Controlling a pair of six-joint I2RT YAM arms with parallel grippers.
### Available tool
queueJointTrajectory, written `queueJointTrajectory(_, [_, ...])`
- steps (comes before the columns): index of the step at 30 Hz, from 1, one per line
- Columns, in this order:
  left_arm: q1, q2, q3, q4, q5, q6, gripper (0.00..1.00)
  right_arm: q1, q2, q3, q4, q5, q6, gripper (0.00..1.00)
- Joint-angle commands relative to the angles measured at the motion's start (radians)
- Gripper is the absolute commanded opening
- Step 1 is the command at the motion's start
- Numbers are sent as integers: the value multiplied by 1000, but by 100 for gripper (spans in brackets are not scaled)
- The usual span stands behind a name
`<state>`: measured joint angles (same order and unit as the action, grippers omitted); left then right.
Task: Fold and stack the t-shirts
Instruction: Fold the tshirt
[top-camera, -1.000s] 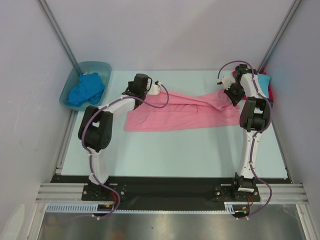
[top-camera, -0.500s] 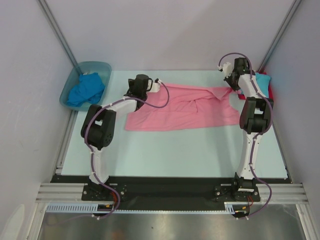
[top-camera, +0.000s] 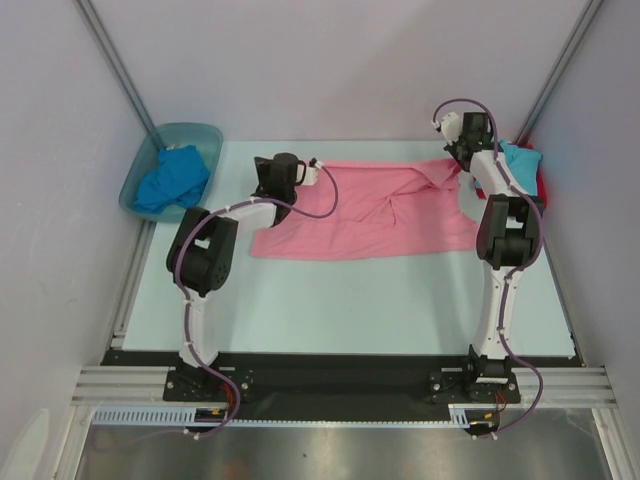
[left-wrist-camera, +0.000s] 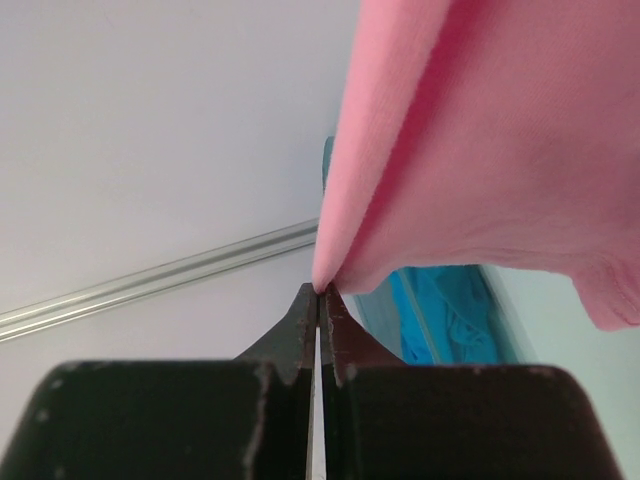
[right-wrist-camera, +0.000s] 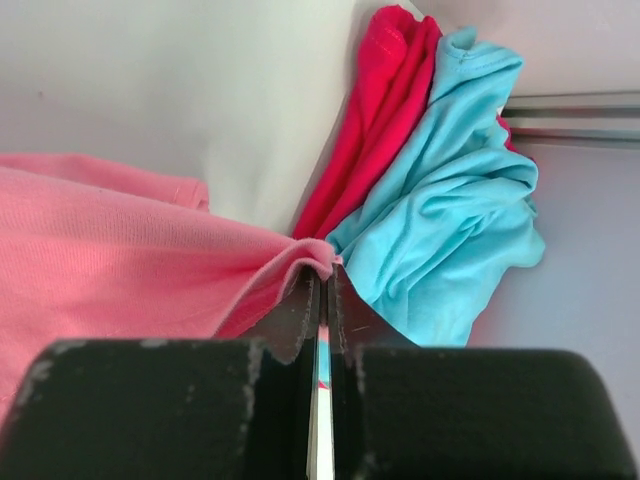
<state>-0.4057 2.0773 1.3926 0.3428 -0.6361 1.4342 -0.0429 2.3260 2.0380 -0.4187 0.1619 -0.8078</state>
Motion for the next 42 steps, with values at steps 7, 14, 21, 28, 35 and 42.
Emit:
queueJointTrajectory(7, [21,41,-23,128,-125,95,0,-2,-85,-73,178,67,-22,0])
queueJointTrajectory(14, [76,92,-11,205,-161,161,0,5,-105,-104,244,93,-24,0])
queueJointTrajectory(21, [125,154,54,269,-175,218,0,8,-114,-131,273,105,-22,0])
queueJointTrajectory(28, [143,204,69,357,-174,299,0,9,-108,-131,282,120,-27,0])
queueJointTrajectory(35, [154,248,97,392,-195,342,0,11,-103,-133,293,126,-30,0])
queueJointTrajectory(42, [163,264,117,384,-204,359,0,12,-103,-142,305,134,-30,0])
